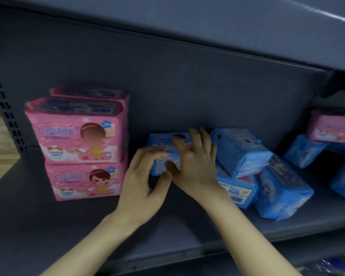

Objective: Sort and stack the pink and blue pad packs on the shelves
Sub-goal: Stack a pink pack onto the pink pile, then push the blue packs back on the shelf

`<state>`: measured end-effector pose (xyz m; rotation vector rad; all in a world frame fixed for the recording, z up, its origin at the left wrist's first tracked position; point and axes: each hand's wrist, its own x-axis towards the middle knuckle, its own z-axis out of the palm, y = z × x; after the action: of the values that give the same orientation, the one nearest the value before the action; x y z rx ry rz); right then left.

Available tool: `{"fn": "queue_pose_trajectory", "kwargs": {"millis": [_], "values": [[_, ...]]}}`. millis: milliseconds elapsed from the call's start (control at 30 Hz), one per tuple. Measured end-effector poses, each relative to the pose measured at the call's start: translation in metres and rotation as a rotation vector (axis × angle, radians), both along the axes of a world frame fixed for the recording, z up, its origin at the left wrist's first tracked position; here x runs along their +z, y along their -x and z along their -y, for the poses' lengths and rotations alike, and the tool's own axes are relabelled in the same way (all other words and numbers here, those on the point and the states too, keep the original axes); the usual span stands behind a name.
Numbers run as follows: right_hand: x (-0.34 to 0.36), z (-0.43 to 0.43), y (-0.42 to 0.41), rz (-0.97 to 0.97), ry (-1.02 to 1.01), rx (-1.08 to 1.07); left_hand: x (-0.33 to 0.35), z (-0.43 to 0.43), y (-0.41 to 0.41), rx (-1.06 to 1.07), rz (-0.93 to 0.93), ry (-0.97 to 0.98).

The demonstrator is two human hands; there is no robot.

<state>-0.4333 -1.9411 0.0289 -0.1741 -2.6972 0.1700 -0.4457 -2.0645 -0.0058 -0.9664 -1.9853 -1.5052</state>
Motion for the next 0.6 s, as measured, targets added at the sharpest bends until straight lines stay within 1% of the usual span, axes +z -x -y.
{"fn": "queue_pose_trajectory", "kwargs": {"millis": [67, 100, 200, 267, 367, 600], "values": [[0.000, -0.023, -0.011, 0.164, -0.037, -0.097, -0.005, -0.020, 0.009, 0.024, 0.156, 0.022], [0.001, -0.031, -0.017, 0.196, -0.069, -0.133, -0.007, -0.029, 0.015, 0.050, 0.251, 0.047], [-0.001, -0.049, -0.025, 0.304, -0.169, -0.191, -0.008, -0.052, 0.037, 0.139, 0.633, 0.178], [-0.002, -0.058, -0.029, 0.379, -0.210, -0.221, -0.014, -0.064, 0.051, 0.166, 0.769, 0.213], [-0.006, -0.068, -0.029, 0.414, -0.226, -0.231, -0.029, -0.074, 0.068, 0.182, 0.835, 0.161], [-0.012, -0.081, -0.023, 0.370, -0.161, -0.161, -0.037, -0.084, 0.077, 0.271, 0.784, 0.096]]}}
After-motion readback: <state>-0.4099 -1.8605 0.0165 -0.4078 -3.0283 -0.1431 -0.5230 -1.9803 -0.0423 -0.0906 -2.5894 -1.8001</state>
